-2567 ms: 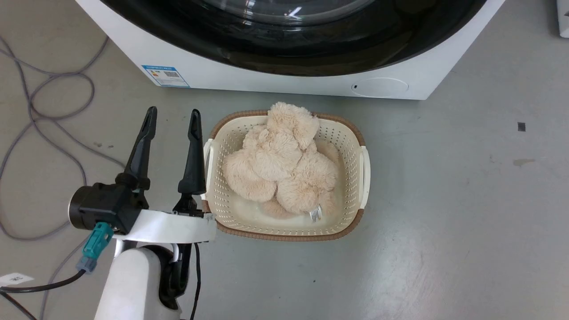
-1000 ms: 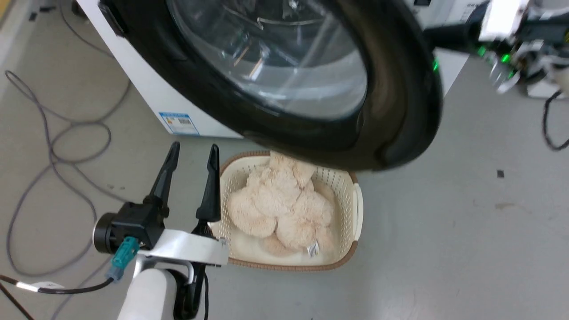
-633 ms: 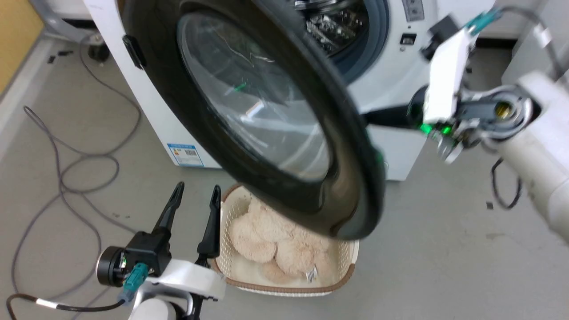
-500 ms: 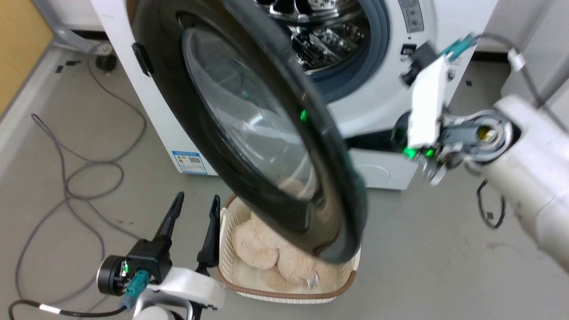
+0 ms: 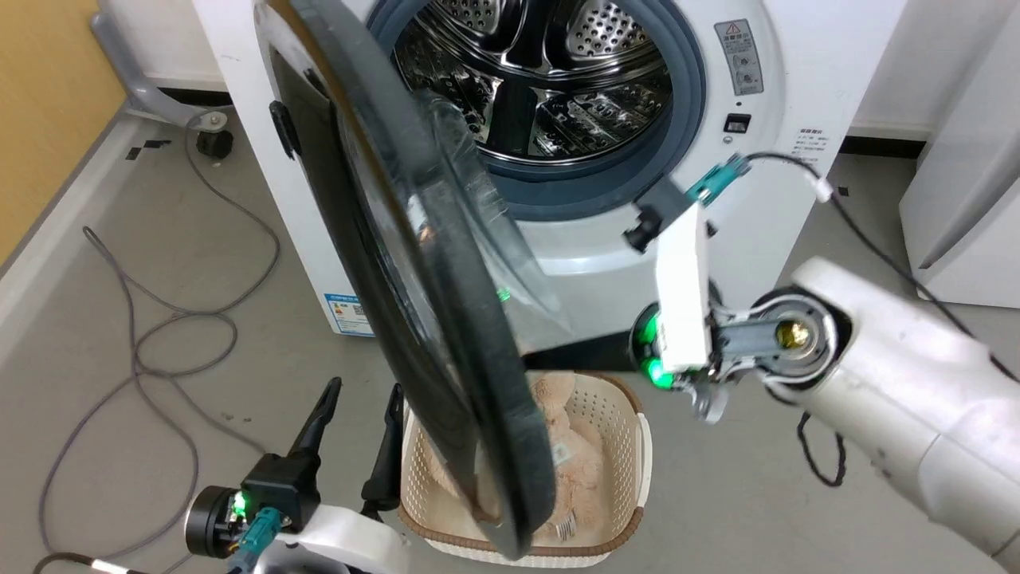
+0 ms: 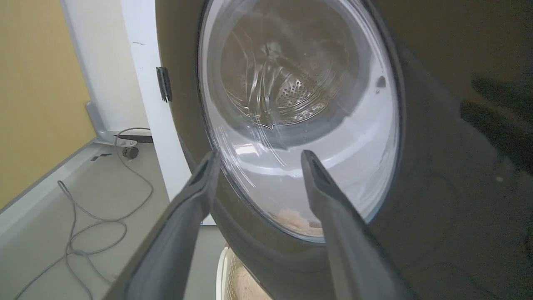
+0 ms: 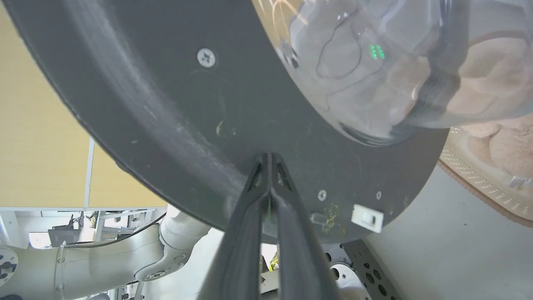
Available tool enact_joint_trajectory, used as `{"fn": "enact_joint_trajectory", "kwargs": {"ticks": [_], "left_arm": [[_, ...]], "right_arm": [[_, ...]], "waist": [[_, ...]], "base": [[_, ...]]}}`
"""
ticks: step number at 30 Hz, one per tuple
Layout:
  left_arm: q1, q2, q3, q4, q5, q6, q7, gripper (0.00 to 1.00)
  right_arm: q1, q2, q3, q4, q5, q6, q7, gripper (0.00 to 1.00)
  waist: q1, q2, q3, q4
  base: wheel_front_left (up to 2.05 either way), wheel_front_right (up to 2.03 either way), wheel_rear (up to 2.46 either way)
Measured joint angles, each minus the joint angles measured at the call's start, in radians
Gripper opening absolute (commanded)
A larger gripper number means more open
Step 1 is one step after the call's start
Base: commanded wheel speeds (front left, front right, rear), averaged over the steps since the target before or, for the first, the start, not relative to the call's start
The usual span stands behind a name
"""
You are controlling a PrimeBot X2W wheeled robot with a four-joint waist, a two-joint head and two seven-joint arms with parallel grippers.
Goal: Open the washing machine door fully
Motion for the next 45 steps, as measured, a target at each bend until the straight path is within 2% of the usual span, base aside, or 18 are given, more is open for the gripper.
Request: {"fn": "enact_joint_trajectory", "kwargs": {"ticks": [7,10,11,12,13,14,24,27,29,30,32,36,41,45], "left_arm": [[0.002,0.004,-0.009,0.001,0.000,0.001,0.004,1.00],[0.004,0.005,-0.013,0.003,-0.001,0.003,0.004,1.00],[0.006,0.005,-0.014,0.005,-0.001,0.004,0.004,1.00],[0.008,0.005,-0.015,0.005,-0.002,0.004,0.004,1.00],[0.010,0.005,-0.016,0.006,-0.002,0.004,0.004,1.00],[0.012,0.005,-0.017,0.007,-0.002,0.004,0.004,1.00],[0.023,0.019,-0.016,0.025,-0.012,0.010,0.005,1.00],[0.024,0.025,-0.015,0.030,-0.019,0.013,0.005,1.00],[0.024,0.026,-0.015,0.033,-0.020,0.017,0.005,1.00],[0.024,0.026,-0.014,0.035,-0.021,0.018,0.005,1.00],[0.026,0.027,-0.012,0.037,-0.026,0.023,0.005,1.00],[0.034,0.028,-0.009,0.037,-0.029,0.030,0.004,1.00],[0.042,0.031,-0.008,0.038,-0.036,0.036,0.004,1.00],[0.042,0.033,-0.008,0.038,-0.036,0.039,0.004,1.00]], "right_arm": [[0.017,-0.008,0.044,-0.072,0.012,0.000,-0.066,0.00],[0.048,-0.026,0.039,-0.109,0.007,0.000,-0.146,0.01],[0.063,-0.032,0.029,-0.117,-0.007,0.000,-0.203,0.05],[0.076,-0.042,0.022,-0.127,-0.021,0.000,-0.251,0.17],[0.095,-0.049,0.009,-0.135,-0.038,0.000,-0.310,0.46],[0.118,-0.055,-0.011,-0.136,-0.049,0.000,-0.381,1.00],[0.387,-0.126,-0.035,-0.164,-0.084,0.000,-0.772,1.00],[0.450,-0.130,-0.036,-0.121,-0.115,0.000,-0.925,1.00],[0.481,-0.130,-0.049,-0.052,-0.161,0.000,-0.966,1.00],[0.500,-0.126,-0.091,0.007,-0.202,0.000,-0.969,1.00],[0.541,-0.096,-0.268,0.106,-0.297,0.000,-0.971,1.00],[0.640,-0.009,-0.624,0.186,-0.643,0.000,-0.972,1.00],[0.829,0.150,-1.000,0.061,-1.068,0.000,-0.972,1.00],[0.952,0.275,-1.206,-0.133,-1.371,0.000,-0.972,1.00]], "waist": [[0.0000,0.0000,-0.007,-0.006],[0.0000,0.0000,-0.013,-0.009],[0.0001,0.0000,-0.015,-0.011],[0.0002,0.0000,-0.016,-0.013],[0.0001,0.0000,-0.017,-0.015],[0.0001,0.0000,-0.018,-0.017],[0.0001,0.0000,-0.024,-0.052],[0.0001,0.0000,-0.026,-0.060],[0.0001,0.0000,-0.026,-0.062],[0.0002,0.0000,-0.027,-0.065],[0.0002,0.0000,-0.030,-0.071],[0.0002,0.0000,-0.036,-0.080],[0.0002,0.0000,-0.041,-0.083],[0.0002,0.0000,-0.044,-0.083]], "base": [[0.00,0.00,0.00],[0.00,0.00,0.00],[0.00,0.00,0.00],[0.00,0.00,0.00],[0.00,0.00,0.00],[0.00,0.00,0.00],[0.00,0.00,0.00],[0.00,0.00,0.00],[0.00,0.00,0.00],[0.00,0.00,0.00],[0.00,0.00,0.00],[0.00,0.00,0.00],[0.00,0.00,0.00],[0.00,0.00,0.00]]}}
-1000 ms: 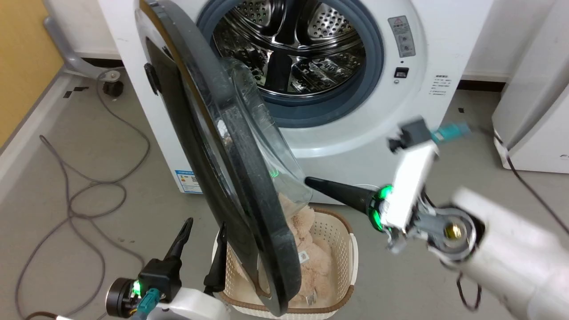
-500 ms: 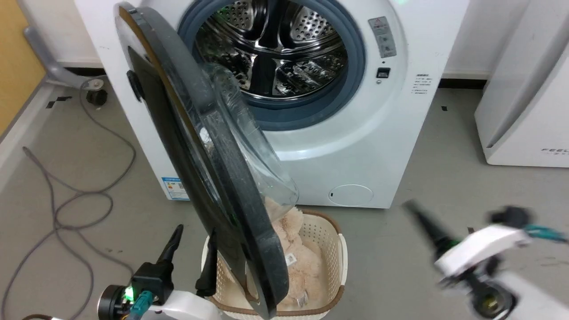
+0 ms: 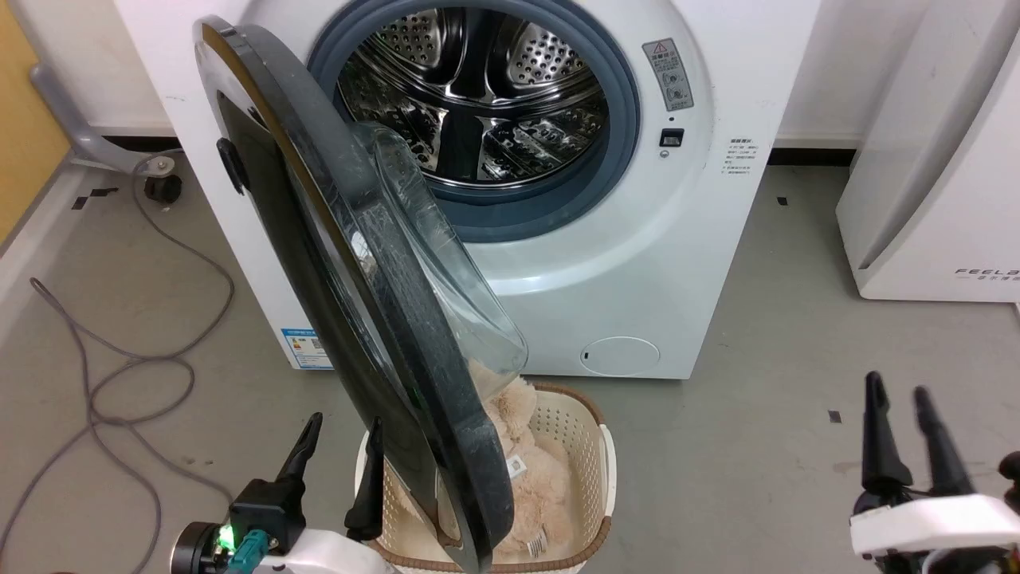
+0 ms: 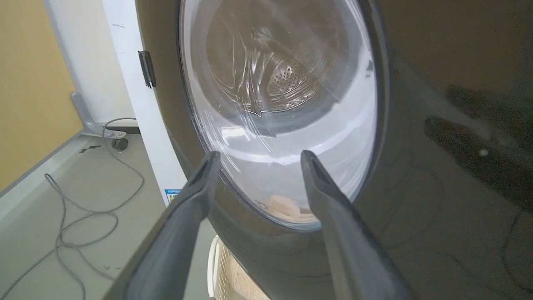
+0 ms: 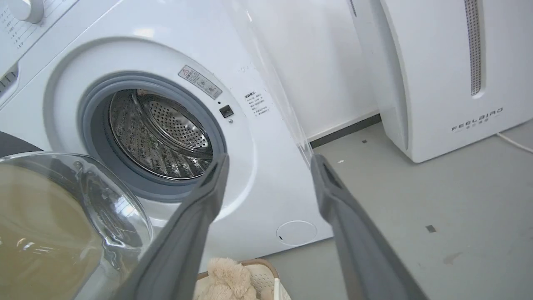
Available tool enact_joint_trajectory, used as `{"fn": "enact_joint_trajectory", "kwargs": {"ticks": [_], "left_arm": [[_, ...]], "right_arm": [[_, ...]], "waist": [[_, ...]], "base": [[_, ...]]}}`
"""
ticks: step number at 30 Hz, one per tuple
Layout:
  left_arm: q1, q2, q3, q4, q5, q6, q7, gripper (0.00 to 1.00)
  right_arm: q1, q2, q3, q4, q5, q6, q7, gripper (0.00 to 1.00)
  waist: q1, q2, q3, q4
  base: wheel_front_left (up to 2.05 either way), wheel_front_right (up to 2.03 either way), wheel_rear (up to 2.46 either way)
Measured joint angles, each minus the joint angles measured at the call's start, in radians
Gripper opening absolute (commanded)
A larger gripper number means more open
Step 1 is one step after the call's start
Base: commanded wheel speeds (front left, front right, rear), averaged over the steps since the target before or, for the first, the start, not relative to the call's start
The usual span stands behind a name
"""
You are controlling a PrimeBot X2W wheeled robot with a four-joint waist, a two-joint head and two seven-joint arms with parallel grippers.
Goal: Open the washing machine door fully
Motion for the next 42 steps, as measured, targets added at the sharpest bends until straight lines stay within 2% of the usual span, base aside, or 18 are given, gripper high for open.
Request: {"fn": "enact_joint_trajectory", "kwargs": {"ticks": [4,8,11,15,24,26,27,42], "left_arm": [[0.000,0.004,-0.001,0.001,-0.001,0.003,0.000,1.00],[0.000,0.011,-0.001,0.001,-0.003,0.005,0.000,1.00],[-0.002,0.017,-0.001,0.001,-0.003,0.006,0.000,1.00],[-0.002,0.021,-0.002,0.001,-0.003,0.009,-0.001,1.00],[-0.003,0.026,-0.008,0.004,-0.007,0.013,-0.001,1.00],[-0.003,0.027,-0.010,0.004,-0.007,0.014,-0.001,0.21],[-0.003,0.028,-0.010,0.004,-0.008,0.014,-0.001,0.00],[-0.003,0.035,-0.019,-0.052,-0.018,0.022,-0.004,0.00]], "right_arm": [[0.069,0.057,-0.080,-0.207,-0.245,0.000,0.022,1.00],[0.117,0.063,-0.070,-0.391,-0.441,0.000,0.123,1.00],[0.164,0.065,-0.030,-0.454,-0.485,0.000,0.174,1.00],[0.218,0.066,0.015,-0.469,-0.513,0.000,0.213,1.00],[0.253,0.067,0.024,-0.373,-0.501,0.000,0.200,1.00],[0.253,0.067,0.022,-0.358,-0.497,0.000,0.193,1.00],[0.253,0.067,0.021,-0.352,-0.492,0.000,0.189,1.00],[0.251,0.067,0.017,-0.318,-0.466,0.000,0.167,1.00]], "waist": [[0.0000,0.0000,0.001,0.005],[0.0000,0.0000,0.009,0.008],[0.0000,0.0000,0.013,0.008],[0.0000,0.0000,0.015,0.009],[0.0000,0.0000,0.011,0.017],[0.0000,0.0000,0.012,0.018],[0.0000,0.0000,0.012,0.019],[0.0000,0.0000,0.007,0.019]], "base": [[0.00,0.00,0.00],[0.00,0.00,0.00],[0.00,0.00,0.00],[0.00,0.00,0.00],[0.00,0.00,0.00],[0.00,0.00,0.00],[0.00,0.00,0.00],[0.00,0.00,0.00]]}}
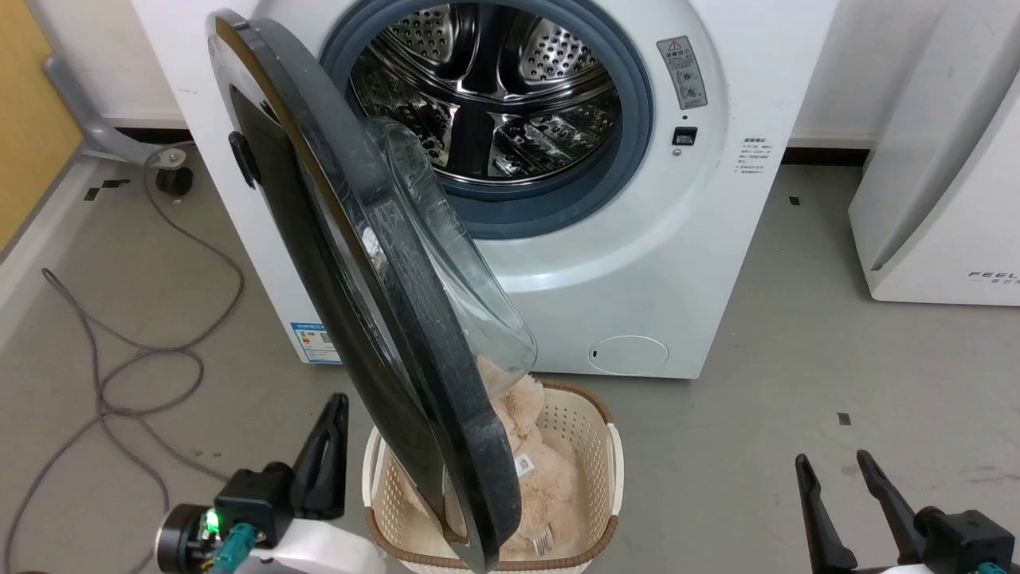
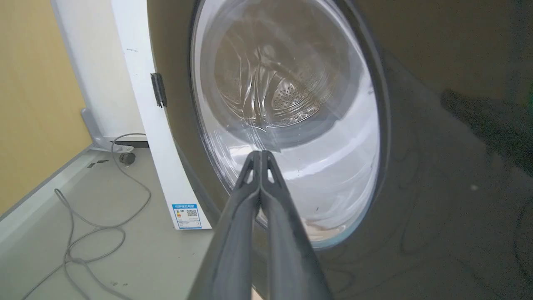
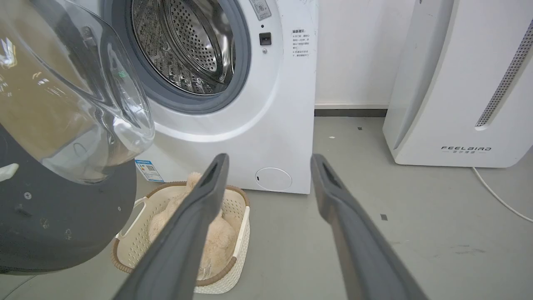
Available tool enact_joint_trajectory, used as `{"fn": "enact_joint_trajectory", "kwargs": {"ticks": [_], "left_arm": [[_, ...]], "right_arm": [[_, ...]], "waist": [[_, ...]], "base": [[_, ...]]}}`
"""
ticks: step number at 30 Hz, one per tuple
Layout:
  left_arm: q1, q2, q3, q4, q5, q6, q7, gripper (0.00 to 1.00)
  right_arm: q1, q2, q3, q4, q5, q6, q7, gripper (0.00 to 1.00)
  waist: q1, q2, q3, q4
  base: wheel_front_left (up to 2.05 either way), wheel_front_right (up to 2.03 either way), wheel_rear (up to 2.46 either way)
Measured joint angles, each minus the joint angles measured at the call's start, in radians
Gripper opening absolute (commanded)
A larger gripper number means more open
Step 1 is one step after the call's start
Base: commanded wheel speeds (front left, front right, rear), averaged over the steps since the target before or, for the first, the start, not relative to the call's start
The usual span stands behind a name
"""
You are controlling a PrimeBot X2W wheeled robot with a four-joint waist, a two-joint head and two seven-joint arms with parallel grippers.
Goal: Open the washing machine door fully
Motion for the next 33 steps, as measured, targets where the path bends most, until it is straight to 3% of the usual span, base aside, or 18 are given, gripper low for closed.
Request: {"fn": "enact_joint_trajectory", "kwargs": {"ticks": [20,28,33], "left_arm": [[-0.060,0.059,0.044,-0.500,0.083,0.089,-0.006,0.00],[-0.123,0.061,0.003,-0.701,0.101,0.077,-0.006,0.00],[-0.139,0.038,-0.100,-0.755,0.087,0.041,0.016,0.00]], "right_arm": [[0.000,0.000,-0.004,0.022,0.015,0.000,0.000,1.00],[-0.004,0.000,0.000,0.023,0.015,0.000,0.000,1.00],[-0.004,0.000,0.004,0.027,0.016,0.000,0.003,1.00]], "waist": [[0.0000,0.0000,-0.003,0.004],[0.0001,0.0000,0.002,0.003],[0.0000,0.0000,0.004,0.003]], "base": [[0.00,0.00,0.00],[0.00,0.00,0.00],[0.00,0.00,0.00]]}}
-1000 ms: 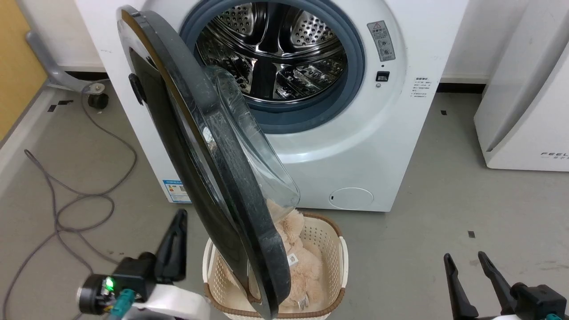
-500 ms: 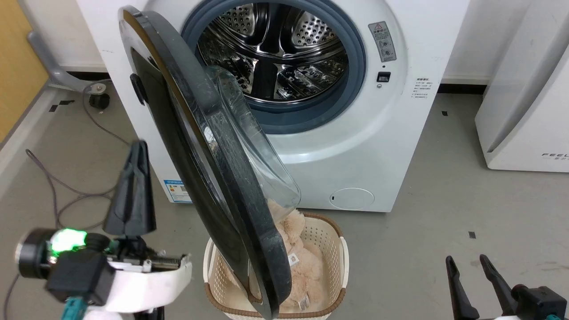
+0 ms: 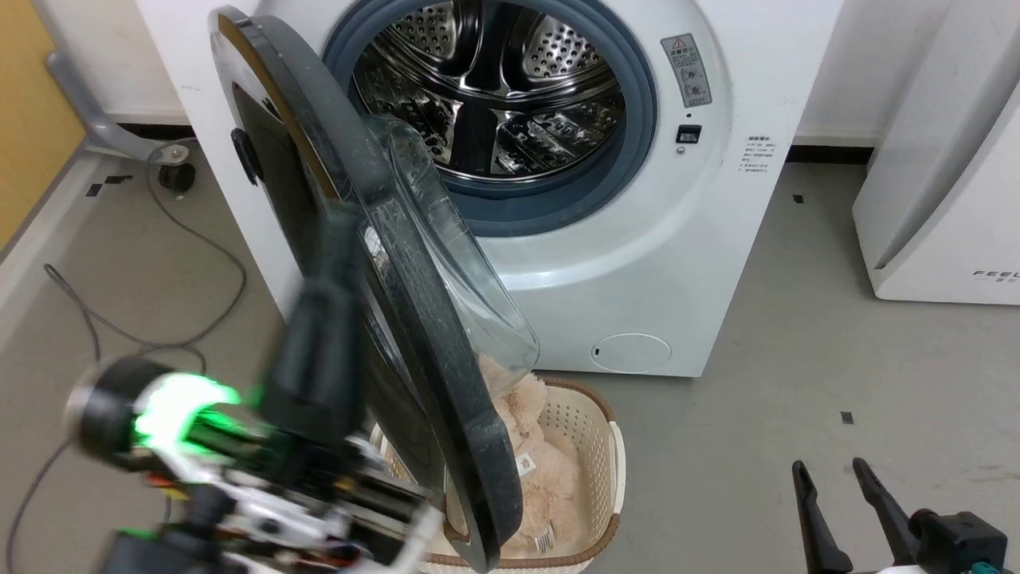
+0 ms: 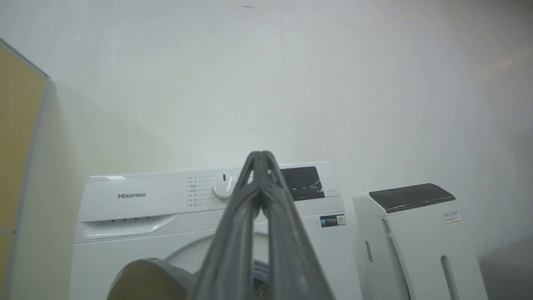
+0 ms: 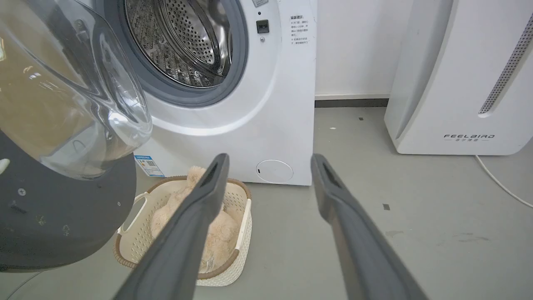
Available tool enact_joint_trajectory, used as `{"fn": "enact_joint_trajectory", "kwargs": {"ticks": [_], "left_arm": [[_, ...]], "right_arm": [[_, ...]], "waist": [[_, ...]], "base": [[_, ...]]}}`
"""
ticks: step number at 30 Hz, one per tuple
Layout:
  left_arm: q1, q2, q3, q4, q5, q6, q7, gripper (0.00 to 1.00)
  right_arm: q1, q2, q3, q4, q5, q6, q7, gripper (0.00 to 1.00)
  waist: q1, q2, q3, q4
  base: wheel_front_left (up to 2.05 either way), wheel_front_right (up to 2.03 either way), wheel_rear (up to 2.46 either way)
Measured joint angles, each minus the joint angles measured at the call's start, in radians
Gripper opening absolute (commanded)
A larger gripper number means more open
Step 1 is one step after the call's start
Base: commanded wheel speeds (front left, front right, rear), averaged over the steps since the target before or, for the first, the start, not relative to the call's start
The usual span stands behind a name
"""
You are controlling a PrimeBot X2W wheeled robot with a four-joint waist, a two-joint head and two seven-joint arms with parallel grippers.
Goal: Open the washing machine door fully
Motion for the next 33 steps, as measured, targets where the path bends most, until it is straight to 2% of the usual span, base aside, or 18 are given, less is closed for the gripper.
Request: {"fn": "enact_joint_trajectory", "kwargs": {"ticks": [6,16,26,33], "left_arm": [[0.019,-0.036,-0.160,0.034,-0.047,-0.060,0.066,0.00],[0.178,-0.057,-0.338,0.181,-0.162,-0.103,0.183,0.00],[0.203,-0.054,-0.388,0.409,-0.172,-0.115,0.222,0.00],[0.128,-0.087,-0.340,0.569,-0.164,-0.064,0.179,0.00]], "right_arm": [[0.000,0.000,0.004,0.005,0.001,0.000,0.008,1.00],[0.001,0.000,0.009,0.016,0.001,0.000,0.020,1.00],[0.004,0.000,0.009,0.023,0.000,0.000,0.041,1.00],[0.004,0.000,0.013,0.027,-0.001,0.000,0.051,1.00]], "waist": [[0.0000,0.0000,0.002,0.000],[0.0000,0.0000,-0.015,-0.002],[0.0000,0.0000,-0.016,0.001],[0.0000,0.0000,-0.001,-0.004]], "base": [[0.00,0.00,0.00],[0.00,0.00,0.00],[0.00,0.00,0.00],[0.00,0.00,0.00]]}}
